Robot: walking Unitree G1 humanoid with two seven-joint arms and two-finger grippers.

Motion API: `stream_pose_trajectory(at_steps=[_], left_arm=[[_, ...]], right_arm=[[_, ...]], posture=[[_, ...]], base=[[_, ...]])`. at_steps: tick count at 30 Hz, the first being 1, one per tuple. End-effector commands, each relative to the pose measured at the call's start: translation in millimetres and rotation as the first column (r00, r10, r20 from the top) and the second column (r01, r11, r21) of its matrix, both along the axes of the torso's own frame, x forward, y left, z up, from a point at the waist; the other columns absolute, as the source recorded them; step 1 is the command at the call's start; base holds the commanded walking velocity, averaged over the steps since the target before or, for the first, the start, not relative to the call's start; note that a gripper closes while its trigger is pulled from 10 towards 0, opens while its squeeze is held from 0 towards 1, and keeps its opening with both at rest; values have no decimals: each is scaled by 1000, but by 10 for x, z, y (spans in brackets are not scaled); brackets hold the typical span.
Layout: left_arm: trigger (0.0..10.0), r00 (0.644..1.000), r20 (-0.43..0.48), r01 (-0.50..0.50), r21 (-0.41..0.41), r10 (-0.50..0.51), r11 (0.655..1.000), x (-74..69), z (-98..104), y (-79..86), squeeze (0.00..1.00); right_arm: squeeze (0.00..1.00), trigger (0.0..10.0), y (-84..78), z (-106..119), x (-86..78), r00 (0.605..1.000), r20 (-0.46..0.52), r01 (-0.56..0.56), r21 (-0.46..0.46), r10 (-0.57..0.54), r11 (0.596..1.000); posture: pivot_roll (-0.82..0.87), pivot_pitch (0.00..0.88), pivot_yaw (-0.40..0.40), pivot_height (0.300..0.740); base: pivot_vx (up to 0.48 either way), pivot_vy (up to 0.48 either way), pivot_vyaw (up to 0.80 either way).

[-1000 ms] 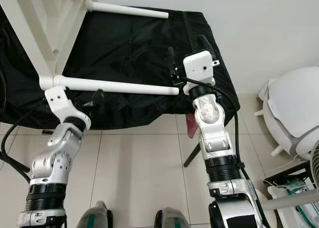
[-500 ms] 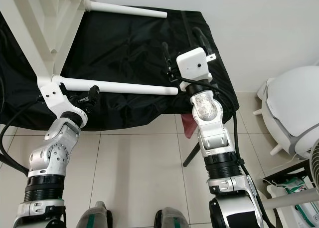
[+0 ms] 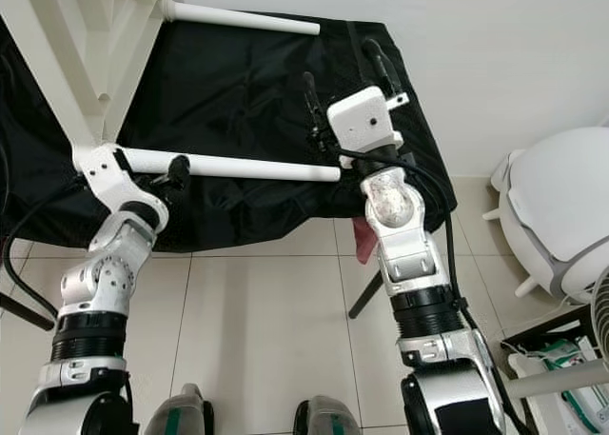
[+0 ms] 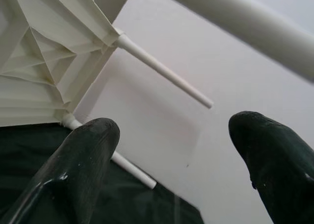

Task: Building children table

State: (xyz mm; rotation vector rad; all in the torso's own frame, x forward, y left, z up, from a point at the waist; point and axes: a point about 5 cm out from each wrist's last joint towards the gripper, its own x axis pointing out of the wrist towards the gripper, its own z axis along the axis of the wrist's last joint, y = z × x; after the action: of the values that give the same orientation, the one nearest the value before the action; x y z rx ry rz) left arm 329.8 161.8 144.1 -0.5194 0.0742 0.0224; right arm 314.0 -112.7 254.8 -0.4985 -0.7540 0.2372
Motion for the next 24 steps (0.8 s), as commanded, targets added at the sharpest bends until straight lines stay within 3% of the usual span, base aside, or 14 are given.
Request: stream_pose_trajectory(at_steps=[1,6,12,17,24], left_arm=[[10000,1000,-7,-11,-8,11,1000,11,-11,14,0],[10000,1000,2,-24,-4,24,1000,8,8,55,0],[10000,999,6,-42,2,42,999,-2,19,100,0],[10000,998,12,-61,9,61,998,-22,40,140,0],[10000,997,12,-73,7,73,997,-36,36,165,0]], right_arm=[[0,10000,27,62,-19,999,47,0,-23,1,1000],[0,10000,250,189,43,985,172,45,-122,-24,991],[0,10000,512,327,150,965,262,79,-175,-31,981],[0,10000,595,561,176,914,397,163,-166,-85,973],[0,10000,598,766,206,889,444,189,-129,-114,973]], posture=[[20,21,-53,740],[24,27,-52,740],[45,37,-59,740],[58,44,-68,740],[55,49,-71,740]], base=[[0,0,0],[0,0,0],[0,0,0],[0,0,0],[0,0,0]])
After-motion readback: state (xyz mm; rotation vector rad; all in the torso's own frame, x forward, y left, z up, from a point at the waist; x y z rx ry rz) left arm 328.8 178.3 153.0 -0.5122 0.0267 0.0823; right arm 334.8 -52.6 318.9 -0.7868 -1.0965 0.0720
